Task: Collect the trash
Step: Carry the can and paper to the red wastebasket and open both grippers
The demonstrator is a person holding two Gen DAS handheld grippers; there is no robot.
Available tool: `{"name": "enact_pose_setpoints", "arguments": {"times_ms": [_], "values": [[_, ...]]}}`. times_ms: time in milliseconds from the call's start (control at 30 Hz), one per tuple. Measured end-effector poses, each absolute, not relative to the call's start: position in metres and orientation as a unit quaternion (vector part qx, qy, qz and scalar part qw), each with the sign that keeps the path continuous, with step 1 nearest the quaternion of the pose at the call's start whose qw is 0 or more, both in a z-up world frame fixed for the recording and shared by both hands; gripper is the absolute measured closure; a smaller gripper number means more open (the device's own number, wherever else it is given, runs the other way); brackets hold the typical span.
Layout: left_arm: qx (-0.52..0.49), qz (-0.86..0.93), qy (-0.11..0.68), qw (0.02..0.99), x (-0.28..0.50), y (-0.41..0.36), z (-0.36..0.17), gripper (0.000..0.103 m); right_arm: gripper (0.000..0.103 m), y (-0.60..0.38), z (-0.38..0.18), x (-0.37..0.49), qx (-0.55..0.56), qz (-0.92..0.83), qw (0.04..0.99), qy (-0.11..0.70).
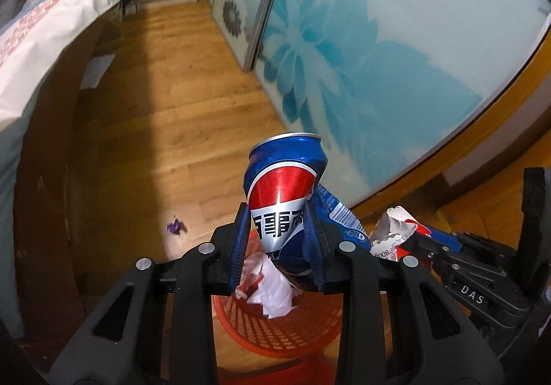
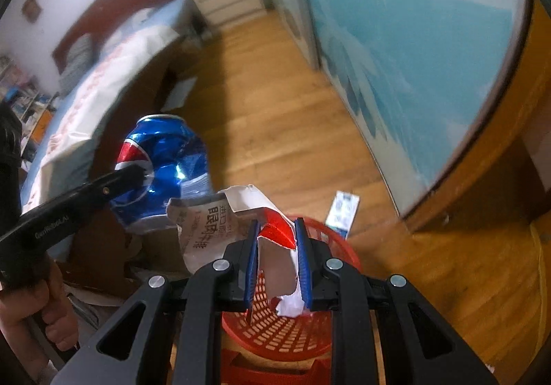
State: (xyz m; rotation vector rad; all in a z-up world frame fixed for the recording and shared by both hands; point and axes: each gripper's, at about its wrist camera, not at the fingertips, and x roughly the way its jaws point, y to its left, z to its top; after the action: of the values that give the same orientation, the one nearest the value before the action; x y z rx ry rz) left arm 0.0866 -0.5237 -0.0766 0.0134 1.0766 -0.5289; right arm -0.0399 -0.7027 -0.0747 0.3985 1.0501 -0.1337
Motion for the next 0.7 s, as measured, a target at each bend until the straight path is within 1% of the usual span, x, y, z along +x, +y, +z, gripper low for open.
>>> {"name": "enact_pose_setpoints", "arguments": {"times_ms": [167, 233, 333, 400, 467, 500, 533, 633, 700], "values": [[0.024, -0.232, 0.537, 0.811, 0.090, -0.528, -0.097, 0.072, 0.079, -0.702, -0.101, -0.034, 0.200, -0.078, 0.828, 0.517], [0.034, -0.230, 0.547, 0.805, 0.090, -0.530, -0.104, 0.071, 0.074, -0.704, -0.108, -0.032, 0.205, -0.086, 0.824, 0.521], [0.044, -0.233, 0.565, 0.790, 0.090, -0.533, -0.115, 0.070, 0.071, -0.706, -0.112, -0.032, 0.204, -0.099, 0.818, 0.528], [0.049, -0.230, 0.578, 0.781, 0.088, -0.534, -0.121, 0.070, 0.066, -0.708, -0.115, -0.035, 0.204, -0.109, 0.815, 0.531], [0.050, -0.233, 0.589, 0.772, 0.086, -0.535, -0.123, 0.066, 0.062, -0.709, -0.117, -0.037, 0.202, -0.119, 0.813, 0.533], [0.052, -0.234, 0.589, 0.772, 0.085, -0.535, -0.122, 0.059, 0.060, -0.709, -0.117, -0.037, 0.202, -0.120, 0.813, 0.533], [0.055, -0.233, 0.586, 0.774, 0.084, -0.535, -0.121, 0.055, 0.060, -0.709, -0.118, -0.037, 0.202, -0.119, 0.813, 0.533], [0.055, -0.229, 0.584, 0.777, 0.086, -0.533, -0.121, 0.049, 0.058, -0.708, -0.114, -0.036, 0.201, -0.122, 0.815, 0.529], [0.052, -0.225, 0.585, 0.778, 0.087, -0.531, -0.121, 0.047, 0.057, -0.707, -0.112, -0.035, 0.201, -0.121, 0.818, 0.526]]}}
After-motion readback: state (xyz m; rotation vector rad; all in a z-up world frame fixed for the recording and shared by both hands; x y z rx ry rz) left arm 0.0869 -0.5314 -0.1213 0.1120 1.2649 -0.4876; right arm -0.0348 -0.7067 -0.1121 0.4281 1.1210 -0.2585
